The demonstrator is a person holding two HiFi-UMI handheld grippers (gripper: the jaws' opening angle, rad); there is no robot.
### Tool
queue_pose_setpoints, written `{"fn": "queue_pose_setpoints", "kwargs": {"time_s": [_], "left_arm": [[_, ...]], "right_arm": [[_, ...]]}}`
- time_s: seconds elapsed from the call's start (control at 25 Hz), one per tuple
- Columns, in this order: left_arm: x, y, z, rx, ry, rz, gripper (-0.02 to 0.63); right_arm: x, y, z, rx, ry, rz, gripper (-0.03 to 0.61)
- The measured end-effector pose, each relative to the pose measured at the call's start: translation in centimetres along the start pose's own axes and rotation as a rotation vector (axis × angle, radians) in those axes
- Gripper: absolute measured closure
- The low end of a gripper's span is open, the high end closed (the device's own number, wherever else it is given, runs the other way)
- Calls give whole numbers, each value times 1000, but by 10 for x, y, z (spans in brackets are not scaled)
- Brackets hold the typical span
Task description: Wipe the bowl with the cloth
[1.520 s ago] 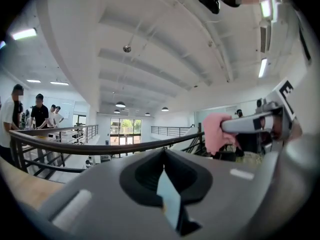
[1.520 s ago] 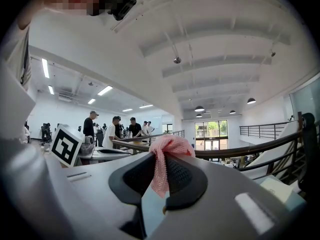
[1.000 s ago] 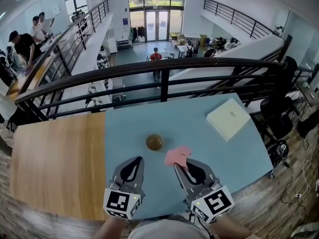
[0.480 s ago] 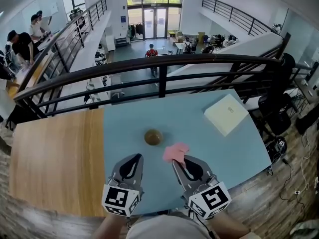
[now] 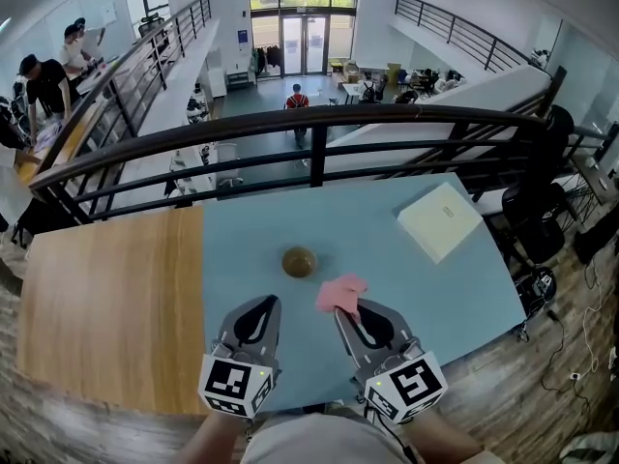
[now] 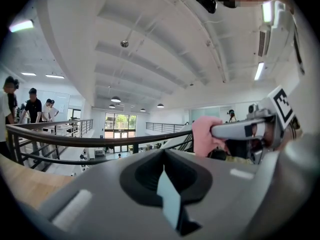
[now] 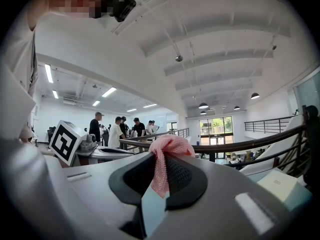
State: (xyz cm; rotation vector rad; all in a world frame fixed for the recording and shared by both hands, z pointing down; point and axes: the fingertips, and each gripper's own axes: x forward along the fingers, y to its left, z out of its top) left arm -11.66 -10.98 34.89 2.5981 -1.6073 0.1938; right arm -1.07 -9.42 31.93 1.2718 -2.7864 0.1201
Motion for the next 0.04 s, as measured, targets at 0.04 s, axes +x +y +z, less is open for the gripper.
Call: {"fn": "queue_pose_setpoints", "kwargs": {"time_s": [0.04], "left_arm": [[-1,0,1,3,-2,-2,611]], "right_arm": [[0,2,1,-2,-4,-2,529]]}}
